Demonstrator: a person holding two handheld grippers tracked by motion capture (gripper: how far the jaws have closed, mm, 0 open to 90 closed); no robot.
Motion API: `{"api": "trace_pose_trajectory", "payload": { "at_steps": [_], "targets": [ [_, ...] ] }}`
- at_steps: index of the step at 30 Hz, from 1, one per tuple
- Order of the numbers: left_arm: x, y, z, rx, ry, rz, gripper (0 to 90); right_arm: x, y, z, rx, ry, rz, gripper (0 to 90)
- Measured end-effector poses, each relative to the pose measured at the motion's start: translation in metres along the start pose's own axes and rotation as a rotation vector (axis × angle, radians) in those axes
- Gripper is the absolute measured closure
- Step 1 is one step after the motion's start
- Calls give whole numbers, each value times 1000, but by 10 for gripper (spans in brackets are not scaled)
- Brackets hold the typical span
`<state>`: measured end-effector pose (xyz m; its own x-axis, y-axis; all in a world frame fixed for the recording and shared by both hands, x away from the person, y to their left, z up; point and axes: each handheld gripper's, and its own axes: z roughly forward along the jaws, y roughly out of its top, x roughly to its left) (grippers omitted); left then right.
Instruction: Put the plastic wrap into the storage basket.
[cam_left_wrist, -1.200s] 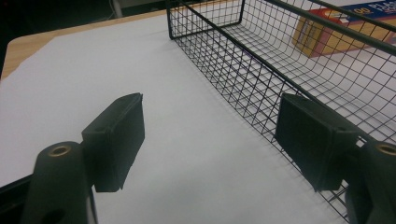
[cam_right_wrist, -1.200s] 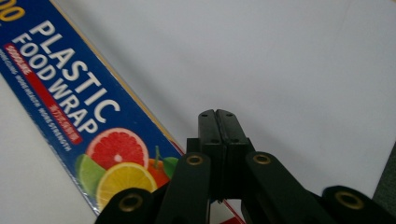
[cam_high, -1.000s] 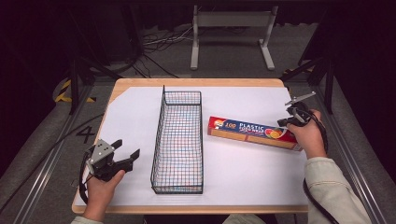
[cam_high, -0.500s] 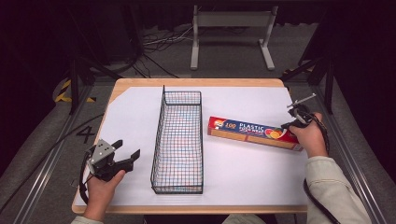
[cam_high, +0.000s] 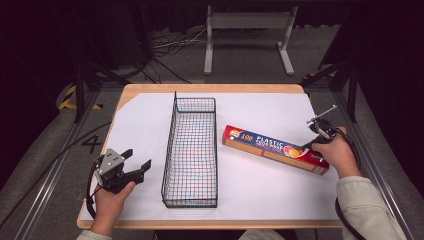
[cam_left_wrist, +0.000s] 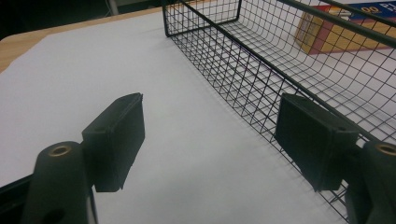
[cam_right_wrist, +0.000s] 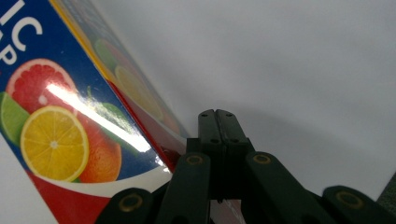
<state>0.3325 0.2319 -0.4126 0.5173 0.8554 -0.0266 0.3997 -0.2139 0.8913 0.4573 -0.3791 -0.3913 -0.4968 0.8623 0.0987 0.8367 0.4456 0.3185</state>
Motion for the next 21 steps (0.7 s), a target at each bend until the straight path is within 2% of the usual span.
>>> {"api": "trace_pose_trajectory", "payload": {
  "at_steps": [4, 9, 13, 17, 21],
  "targets": [
    [0, 0, 2, 2, 0, -3, 249, 12, -7, -2, 43, 10, -35, 900],
    [0, 0, 3, 1, 2, -4, 250, 25, -15, -4, 73, 26, -79, 900],
    [-1, 0, 3, 3, 7, -1, 250, 35, -21, -5, 110, 64, -90, 897],
    [0, 0, 2, 0, 9, -2, 250, 47, -24, -4, 157, 94, -162, 876],
    [-1, 0, 3, 4, 8, 7, 250, 55, -27, -3, 172, 149, -202, 894]
  ]
}}
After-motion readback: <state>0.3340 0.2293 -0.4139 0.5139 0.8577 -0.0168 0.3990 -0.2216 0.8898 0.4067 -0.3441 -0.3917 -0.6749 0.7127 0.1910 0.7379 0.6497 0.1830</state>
